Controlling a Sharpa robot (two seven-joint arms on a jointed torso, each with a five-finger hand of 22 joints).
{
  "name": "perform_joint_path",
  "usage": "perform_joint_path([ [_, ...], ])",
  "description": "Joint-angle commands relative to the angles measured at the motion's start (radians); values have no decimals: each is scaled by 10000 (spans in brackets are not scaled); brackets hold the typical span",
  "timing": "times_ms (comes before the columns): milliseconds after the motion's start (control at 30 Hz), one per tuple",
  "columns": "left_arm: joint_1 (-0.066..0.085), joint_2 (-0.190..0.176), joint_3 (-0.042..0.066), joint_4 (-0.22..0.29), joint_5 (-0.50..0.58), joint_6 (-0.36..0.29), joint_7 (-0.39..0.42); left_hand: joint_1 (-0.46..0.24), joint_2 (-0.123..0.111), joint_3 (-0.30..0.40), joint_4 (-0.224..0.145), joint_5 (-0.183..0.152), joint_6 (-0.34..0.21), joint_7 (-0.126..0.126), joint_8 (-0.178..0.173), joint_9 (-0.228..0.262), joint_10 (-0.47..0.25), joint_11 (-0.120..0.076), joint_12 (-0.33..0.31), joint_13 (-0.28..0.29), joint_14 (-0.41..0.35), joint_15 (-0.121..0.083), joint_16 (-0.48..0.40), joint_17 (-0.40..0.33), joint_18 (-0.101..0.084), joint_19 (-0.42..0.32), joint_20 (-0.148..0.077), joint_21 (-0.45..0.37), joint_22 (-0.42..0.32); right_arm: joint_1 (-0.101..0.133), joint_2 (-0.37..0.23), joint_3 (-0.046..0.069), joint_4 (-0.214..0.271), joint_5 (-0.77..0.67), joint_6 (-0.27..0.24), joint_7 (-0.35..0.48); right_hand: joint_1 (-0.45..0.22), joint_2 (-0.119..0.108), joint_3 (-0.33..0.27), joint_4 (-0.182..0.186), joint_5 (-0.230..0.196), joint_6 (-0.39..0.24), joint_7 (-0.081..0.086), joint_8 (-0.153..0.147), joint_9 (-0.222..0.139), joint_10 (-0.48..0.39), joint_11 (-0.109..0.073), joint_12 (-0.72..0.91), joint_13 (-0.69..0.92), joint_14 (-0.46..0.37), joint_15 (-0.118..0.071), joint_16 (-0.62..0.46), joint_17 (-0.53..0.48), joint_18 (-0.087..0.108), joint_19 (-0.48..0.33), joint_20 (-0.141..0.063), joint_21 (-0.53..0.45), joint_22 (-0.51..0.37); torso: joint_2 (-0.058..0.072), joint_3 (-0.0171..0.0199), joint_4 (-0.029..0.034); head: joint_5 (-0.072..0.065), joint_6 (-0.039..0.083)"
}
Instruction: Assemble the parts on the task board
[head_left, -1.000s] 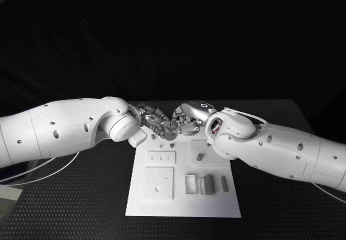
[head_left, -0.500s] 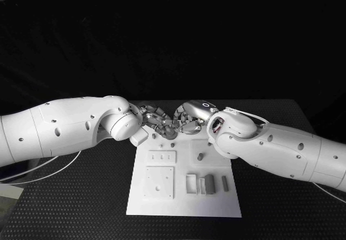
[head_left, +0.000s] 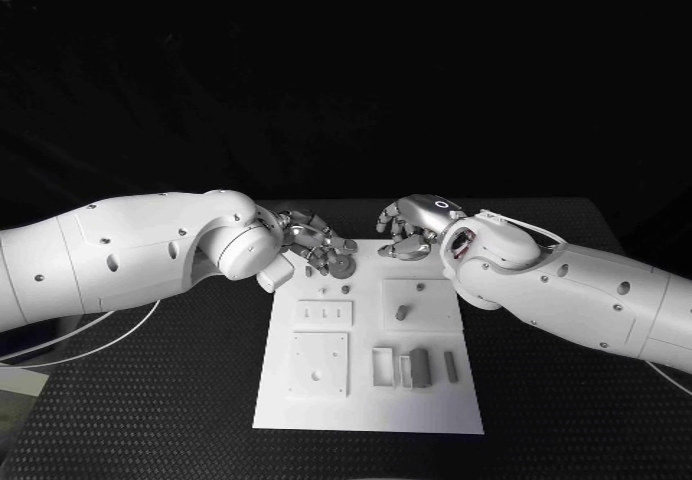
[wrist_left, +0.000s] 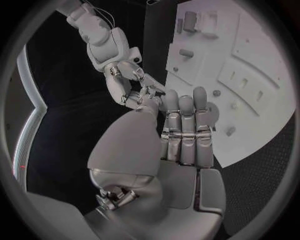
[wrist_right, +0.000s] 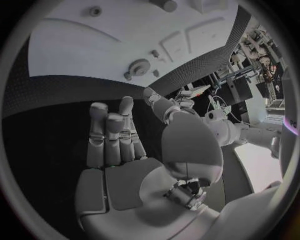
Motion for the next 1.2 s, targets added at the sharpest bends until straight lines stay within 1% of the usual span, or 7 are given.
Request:
perform_joint_path([
  [33,7,12,8,-38,-501,737,-792,-1638,155,1510,-2039,80,1027,-863,339,2470,-218,-121,191,66,-98,20,200,-119,73,-72,-3,34,250,-3,-145,2,-184,58,-173,106,24,-76,8,46,36,-36,1,-62,-14,-81,14,-29,-1,-78,20,-67,10,442,-74,3,-64,100,-1,5,0,33,-46],
  [67,7,26,7,-67,-565,761,-952,-3733,365,2819,-3908,144,1139,-806,257,2635,-182,-106,343,58,-11,-66,405,-251,139,160,-125,140,460,-2,-195,2,-249,88,-202,111,29,-76,10,49,36,-34,1,-61,-14,-83,15,-27,0,-80,21,-67,11,442,-75,4,-65,101,-1,6,2,40,-59],
  [100,7,47,6,-105,-675,826,-1097,-4929,538,3695,-4818,79,1231,-820,220,2718,-135,-115,424,23,14,-48,499,-358,115,270,-80,169,560,-1,-240,2,-318,126,-227,112,36,-72,14,55,36,-30,1,-59,-13,-84,15,-25,0,-82,21,-67,12,442,-75,5,-66,102,-1,5,7,43,-67],
  [300,-62,107,4,-224,-1523,1267,-1668,-5227,398,4102,-4865,100,1343,-904,317,2902,-45,-200,661,75,77,-151,778,-372,163,379,-138,295,792,1,-479,2,-591,424,-388,136,71,-50,29,72,36,-15,0,-53,-9,-84,13,-11,4,-85,20,-63,19,442,-74,10,-66,108,-5,8,3,56,-106],
  [733,-196,210,2,-488,-3043,1811,-2039,-5244,349,4239,-4867,211,1343,-937,417,3060,-56,-251,846,116,110,-215,978,-469,173,424,-192,408,999,86,-818,7,-522,666,-515,160,123,-26,39,82,35,7,-6,-42,-4,-77,8,12,9,-82,15,-55,30,442,-67,14,-62,120,-11,4,10,96,-254],
  [933,-397,489,1,-797,-3466,1806,-2207,-5235,344,4270,-4862,174,1309,-926,416,3083,-92,-241,855,102,82,-214,988,-514,165,399,-192,403,1026,91,-845,7,-507,707,-506,176,126,-17,38,92,34,13,-7,-40,-2,-76,7,18,9,-81,14,-54,33,442,-65,16,-61,123,-2,-7,20,82,-300],
  [1200,-836,806,2,-1176,-4677,1837,-2326,-5192,352,4302,-4869,139,1284,-928,471,3193,-109,-252,988,122,73,-235,1139,-603,160,402,-214,472,1167,92,-889,12,-403,715,-478,177,127,-8,37,103,34,17,-8,-39,-2,-77,7,22,9,-81,14,-54,35,442,-64,18,-61,126,3,-5,13,81,-403],
])
